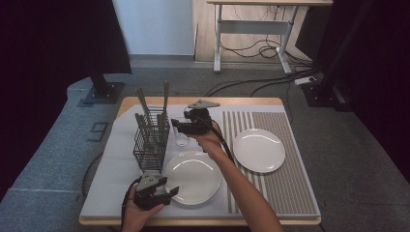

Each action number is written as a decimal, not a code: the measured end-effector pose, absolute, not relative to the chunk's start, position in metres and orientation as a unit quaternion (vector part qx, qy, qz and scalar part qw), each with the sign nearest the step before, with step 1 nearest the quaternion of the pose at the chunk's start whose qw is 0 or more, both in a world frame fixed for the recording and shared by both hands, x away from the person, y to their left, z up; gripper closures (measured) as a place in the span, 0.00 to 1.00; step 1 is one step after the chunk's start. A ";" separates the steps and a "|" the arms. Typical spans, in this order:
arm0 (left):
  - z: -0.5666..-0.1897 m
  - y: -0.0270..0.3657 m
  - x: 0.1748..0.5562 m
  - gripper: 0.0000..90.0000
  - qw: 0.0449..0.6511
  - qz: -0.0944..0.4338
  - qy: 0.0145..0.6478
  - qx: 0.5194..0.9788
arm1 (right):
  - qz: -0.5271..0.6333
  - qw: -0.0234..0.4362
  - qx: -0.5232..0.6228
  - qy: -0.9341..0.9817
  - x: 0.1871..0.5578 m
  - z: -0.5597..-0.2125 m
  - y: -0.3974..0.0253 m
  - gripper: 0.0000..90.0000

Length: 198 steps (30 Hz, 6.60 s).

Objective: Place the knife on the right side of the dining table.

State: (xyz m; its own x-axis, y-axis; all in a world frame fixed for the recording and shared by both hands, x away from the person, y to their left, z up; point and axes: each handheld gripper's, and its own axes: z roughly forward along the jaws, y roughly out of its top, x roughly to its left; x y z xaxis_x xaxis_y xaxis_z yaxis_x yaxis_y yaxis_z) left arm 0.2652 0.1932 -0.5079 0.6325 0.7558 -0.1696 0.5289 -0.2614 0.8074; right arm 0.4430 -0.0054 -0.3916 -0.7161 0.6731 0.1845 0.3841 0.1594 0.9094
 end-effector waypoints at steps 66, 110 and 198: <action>-0.502 0.201 0.264 0.40 0.464 0.126 0.412 0.774 | 0.517 0.148 0.361 0.762 0.491 -0.385 0.029 0.44; -0.502 0.201 0.264 0.40 0.463 0.127 0.413 0.774 | 0.519 0.148 0.345 0.768 0.499 -0.383 0.048 0.45; -0.505 0.200 0.265 0.40 0.455 0.119 0.415 0.779 | 0.518 0.158 0.382 0.748 0.533 -0.389 0.054 0.55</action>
State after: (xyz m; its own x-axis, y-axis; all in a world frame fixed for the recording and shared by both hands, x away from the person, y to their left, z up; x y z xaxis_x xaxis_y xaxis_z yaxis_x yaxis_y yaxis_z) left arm 0.2654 0.2002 -0.5051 0.6273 0.7546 -0.1926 0.5383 -0.2415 0.8074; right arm 0.5328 0.0541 -0.3886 -0.6574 0.7365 0.1591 0.4082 0.1706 0.8968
